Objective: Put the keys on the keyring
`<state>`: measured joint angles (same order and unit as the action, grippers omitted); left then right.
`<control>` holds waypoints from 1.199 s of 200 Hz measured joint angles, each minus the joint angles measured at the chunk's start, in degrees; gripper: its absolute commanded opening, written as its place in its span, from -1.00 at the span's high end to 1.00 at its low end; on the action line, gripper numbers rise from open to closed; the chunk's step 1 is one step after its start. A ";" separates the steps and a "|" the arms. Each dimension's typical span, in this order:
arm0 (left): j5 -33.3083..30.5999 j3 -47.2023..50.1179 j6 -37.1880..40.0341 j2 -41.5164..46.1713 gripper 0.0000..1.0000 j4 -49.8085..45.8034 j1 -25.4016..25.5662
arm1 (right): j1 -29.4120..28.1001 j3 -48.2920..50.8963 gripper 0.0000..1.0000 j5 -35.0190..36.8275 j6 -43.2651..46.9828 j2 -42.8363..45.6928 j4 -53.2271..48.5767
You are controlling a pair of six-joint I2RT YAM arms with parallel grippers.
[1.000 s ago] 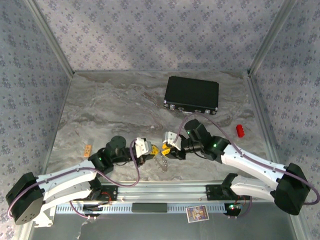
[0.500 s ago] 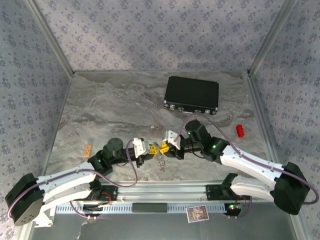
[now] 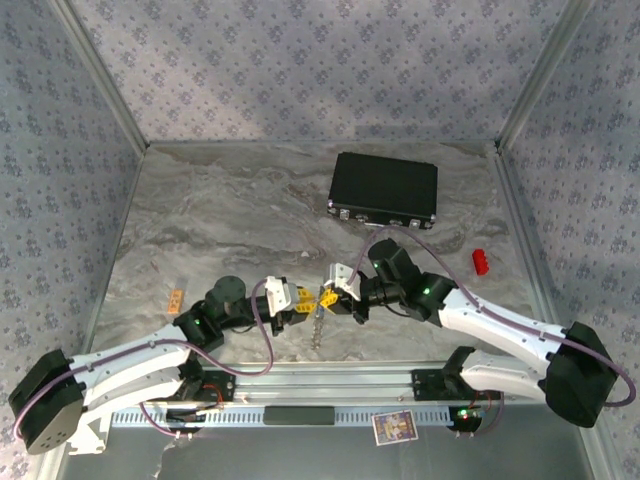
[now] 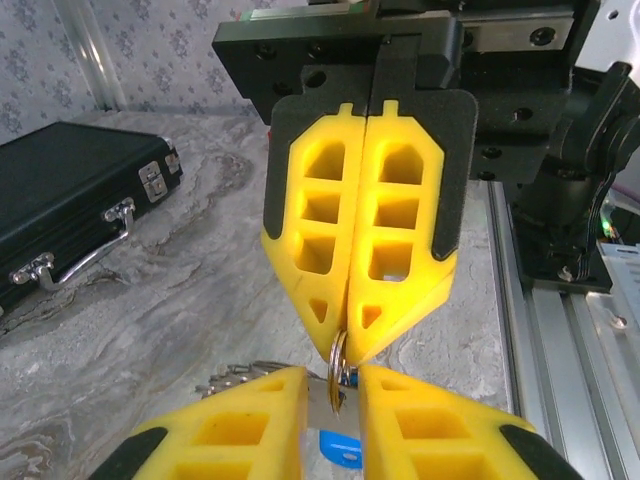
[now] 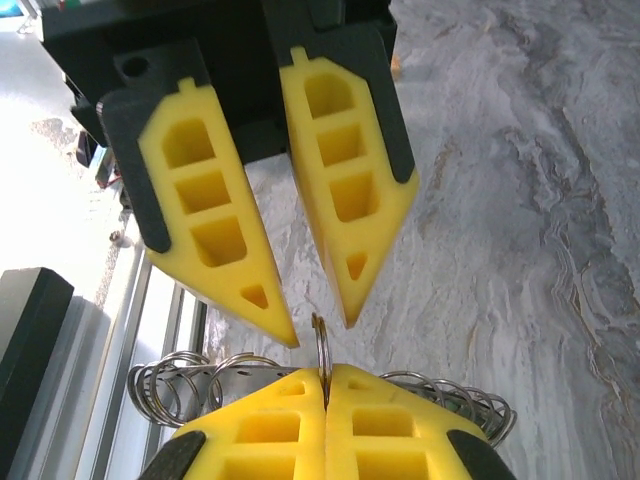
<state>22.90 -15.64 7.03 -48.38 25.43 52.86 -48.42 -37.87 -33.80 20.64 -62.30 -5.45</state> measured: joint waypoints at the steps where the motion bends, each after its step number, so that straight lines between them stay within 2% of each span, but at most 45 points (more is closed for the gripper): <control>1: -0.02 -0.09 0.07 0.02 0.60 -0.24 -0.02 | 0.00 -0.13 1.00 0.04 0.11 -0.07 -0.28; 57: -0.37 -3.06 3.34 0.66 0.62 -8.57 0.00 | -1.29 -7.78 1.00 4.37 7.54 -2.29 -12.68; 124: 0.52 -4.59 4.52 -1.20 0.65 -10.69 0.00 | -3.32 -10.23 1.00 6.12 10.45 -3.69 -16.37; 144: 0.94 -4.59 4.55 -1.60 0.72 -10.67 0.00 | -3.85 -10.75 1.00 6.47 10.64 -4.52 -16.48; 170: 1.40 -4.59 5.09 -1.62 0.93 -10.71 0.00 | -4.26 -11.28 1.00 6.91 10.78 -4.98 -16.50; 178: 1.40 -4.59 5.05 -1.62 1.00 -10.73 0.00 | -4.28 -11.28 0.85 7.04 10.78 -4.98 -16.55; 192: 1.53 -4.59 5.38 -1.57 1.00 -10.64 -0.02 | -4.26 -11.26 0.62 7.06 10.58 -4.98 -16.44; 216: 1.55 -4.42 5.11 -1.51 1.00 -10.14 -0.02 | -3.28 -9.62 0.54 5.53 9.35 -3.80 -13.05; 240: 1.57 -2.40 3.34 -1.51 1.00 -5.64 0.02 | -1.03 -5.18 0.50 3.23 6.12 -1.64 -8.31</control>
<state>24.47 -18.04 10.37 -49.89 19.79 52.88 -49.45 -43.05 -30.57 26.76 -63.94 -13.76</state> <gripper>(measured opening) 0.045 0.241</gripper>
